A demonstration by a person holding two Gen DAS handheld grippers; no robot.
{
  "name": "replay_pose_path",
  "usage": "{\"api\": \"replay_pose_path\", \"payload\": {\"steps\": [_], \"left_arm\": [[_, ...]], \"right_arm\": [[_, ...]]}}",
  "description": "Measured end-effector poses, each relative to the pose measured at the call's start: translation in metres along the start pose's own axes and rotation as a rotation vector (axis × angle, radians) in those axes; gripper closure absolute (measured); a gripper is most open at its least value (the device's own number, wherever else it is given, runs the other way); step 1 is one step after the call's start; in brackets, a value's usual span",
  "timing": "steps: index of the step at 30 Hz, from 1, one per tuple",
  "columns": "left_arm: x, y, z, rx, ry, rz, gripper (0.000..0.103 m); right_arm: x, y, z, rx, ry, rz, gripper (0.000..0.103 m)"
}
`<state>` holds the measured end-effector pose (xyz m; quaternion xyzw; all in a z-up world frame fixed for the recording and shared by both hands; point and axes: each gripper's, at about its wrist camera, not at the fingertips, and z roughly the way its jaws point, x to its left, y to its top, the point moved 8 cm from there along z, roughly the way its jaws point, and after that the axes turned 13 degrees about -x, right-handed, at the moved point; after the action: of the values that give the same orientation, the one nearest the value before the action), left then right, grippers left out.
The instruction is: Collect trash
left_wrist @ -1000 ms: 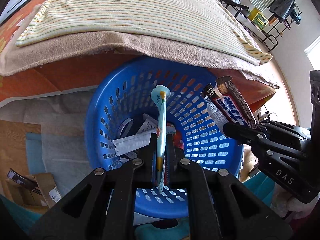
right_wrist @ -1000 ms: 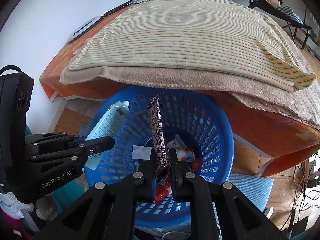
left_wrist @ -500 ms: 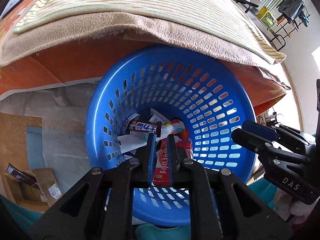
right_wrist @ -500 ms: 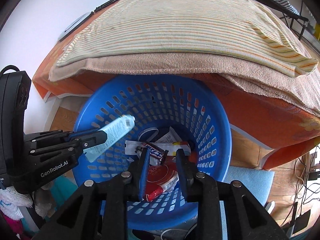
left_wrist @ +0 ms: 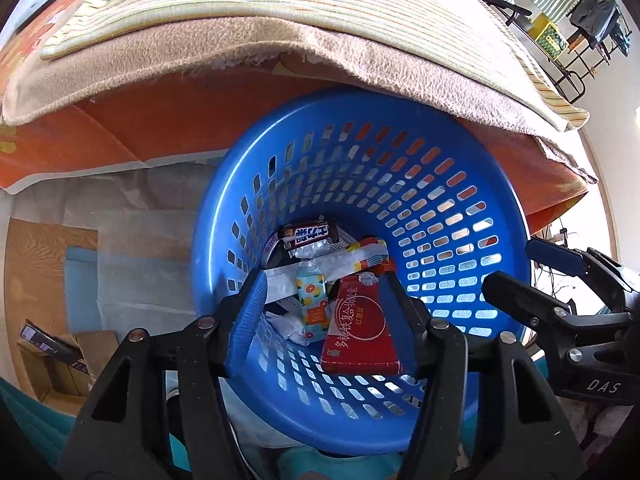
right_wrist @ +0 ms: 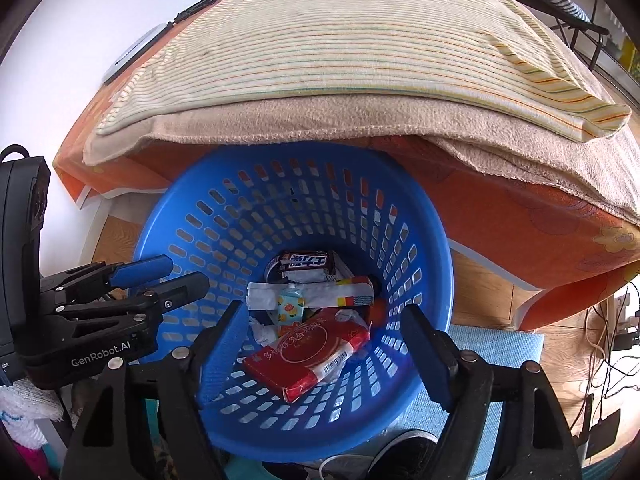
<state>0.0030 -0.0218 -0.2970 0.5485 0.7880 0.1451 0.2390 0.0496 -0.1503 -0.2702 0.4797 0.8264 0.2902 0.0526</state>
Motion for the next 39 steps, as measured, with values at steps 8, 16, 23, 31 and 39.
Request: {"api": "replay_pose_path", "payload": {"steps": [8,16,23,31,39], "left_arm": [[0.002,0.008,-0.007,-0.020,0.019,0.004,0.039],[0.002,0.021,-0.022,-0.064,0.032,0.019,0.039],[-0.004,0.039,-0.044,-0.134,0.020,0.027,0.039],[-0.011,0.065,-0.081,-0.210,0.021,0.030,0.039],[-0.023,0.094,-0.124,-0.310,0.002,0.047,0.035]], "right_arm": [[-0.008,0.005,-0.004,-0.010,-0.034,0.013,0.016],[-0.021,0.015,-0.016,-0.037,-0.062,0.047,0.013],[-0.029,0.025,-0.028,-0.065,-0.066,0.081,0.013],[-0.031,0.045,-0.057,-0.143,-0.047,0.118,0.013],[-0.026,0.073,-0.092,-0.238,-0.044,0.106,0.013]]}}
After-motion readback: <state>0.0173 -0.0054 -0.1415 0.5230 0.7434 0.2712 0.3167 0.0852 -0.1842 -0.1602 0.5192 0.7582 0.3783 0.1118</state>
